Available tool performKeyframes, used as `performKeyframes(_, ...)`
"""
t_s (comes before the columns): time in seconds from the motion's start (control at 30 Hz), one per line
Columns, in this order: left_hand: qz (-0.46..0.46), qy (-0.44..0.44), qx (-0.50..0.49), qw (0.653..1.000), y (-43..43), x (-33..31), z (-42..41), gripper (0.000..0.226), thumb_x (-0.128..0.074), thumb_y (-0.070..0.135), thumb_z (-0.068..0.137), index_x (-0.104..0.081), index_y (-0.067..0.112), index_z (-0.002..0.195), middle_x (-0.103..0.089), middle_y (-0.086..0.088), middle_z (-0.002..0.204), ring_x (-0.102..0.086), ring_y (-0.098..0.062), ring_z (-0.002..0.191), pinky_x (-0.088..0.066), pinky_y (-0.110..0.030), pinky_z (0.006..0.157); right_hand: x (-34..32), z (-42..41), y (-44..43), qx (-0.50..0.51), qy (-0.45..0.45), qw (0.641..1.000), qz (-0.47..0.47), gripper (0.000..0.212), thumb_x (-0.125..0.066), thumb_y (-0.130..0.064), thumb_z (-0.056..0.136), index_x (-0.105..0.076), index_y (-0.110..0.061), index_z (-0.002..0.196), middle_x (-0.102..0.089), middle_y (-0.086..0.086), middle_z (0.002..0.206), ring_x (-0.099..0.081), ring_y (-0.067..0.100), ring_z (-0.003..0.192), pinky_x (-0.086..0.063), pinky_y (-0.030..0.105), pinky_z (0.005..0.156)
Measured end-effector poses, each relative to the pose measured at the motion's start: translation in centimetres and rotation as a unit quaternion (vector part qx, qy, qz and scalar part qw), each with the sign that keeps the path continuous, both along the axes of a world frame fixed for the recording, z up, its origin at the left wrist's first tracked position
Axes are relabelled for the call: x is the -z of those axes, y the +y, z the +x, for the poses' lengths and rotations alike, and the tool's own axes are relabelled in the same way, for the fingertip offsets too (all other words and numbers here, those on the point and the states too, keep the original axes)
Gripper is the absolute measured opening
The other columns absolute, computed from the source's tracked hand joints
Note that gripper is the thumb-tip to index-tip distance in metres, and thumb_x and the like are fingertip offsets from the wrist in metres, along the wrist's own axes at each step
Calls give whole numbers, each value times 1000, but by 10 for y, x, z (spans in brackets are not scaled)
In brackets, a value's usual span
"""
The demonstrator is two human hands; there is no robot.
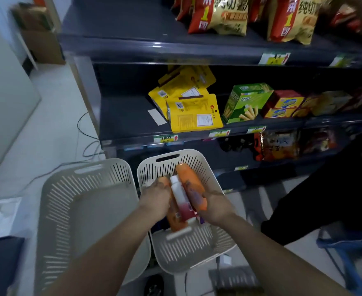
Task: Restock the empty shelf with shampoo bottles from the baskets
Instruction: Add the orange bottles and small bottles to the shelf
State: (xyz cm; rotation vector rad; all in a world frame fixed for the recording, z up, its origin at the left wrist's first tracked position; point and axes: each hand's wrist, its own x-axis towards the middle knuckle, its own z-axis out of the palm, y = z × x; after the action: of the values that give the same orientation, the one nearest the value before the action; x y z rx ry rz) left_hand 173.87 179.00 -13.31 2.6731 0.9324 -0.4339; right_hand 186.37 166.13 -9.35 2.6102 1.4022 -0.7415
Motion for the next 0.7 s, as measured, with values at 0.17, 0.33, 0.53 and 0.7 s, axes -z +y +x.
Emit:
performKeyframes(0.17,-64,30,-22,997,4,33,20,40,-44,24,93,-50,14,132,-53,-12,135,-50,-32,122,-42,-47,101,34,20,15,27,11,1000,-7,41,-42,-38,99,-47,-18,134,-67,19,116,-64,34,107,-51,38,89)
performKeyframes(0.33,-129,19,-85,988,7,86,32,56,-42,43,88,-44,4,128,-58,-16,125,-53,-36,121,-43,-57,98,81,40,32,106,59,993,-8,58,-34,-59,95,-37,-24,140,-68,16,113,-67,33,99,-53,37,82)
performKeyframes(0.53,-227,8,-231,946,5,111,50,59,-53,32,94,-33,7,144,-43,-19,144,-44,-36,129,-35,-44,107,116,58,51,143,106,983,35,64,-59,-40,88,-31,-26,145,-59,4,128,-61,30,110,-52,33,77)
performKeyframes(0.7,-313,-53,-399,860,9,141,64,41,-54,24,95,-50,10,132,-56,-15,131,-56,-31,117,-44,-35,97,142,67,67,184,112,973,84,57,-60,-46,86,-42,-24,136,-63,5,121,-62,29,110,-52,41,90)
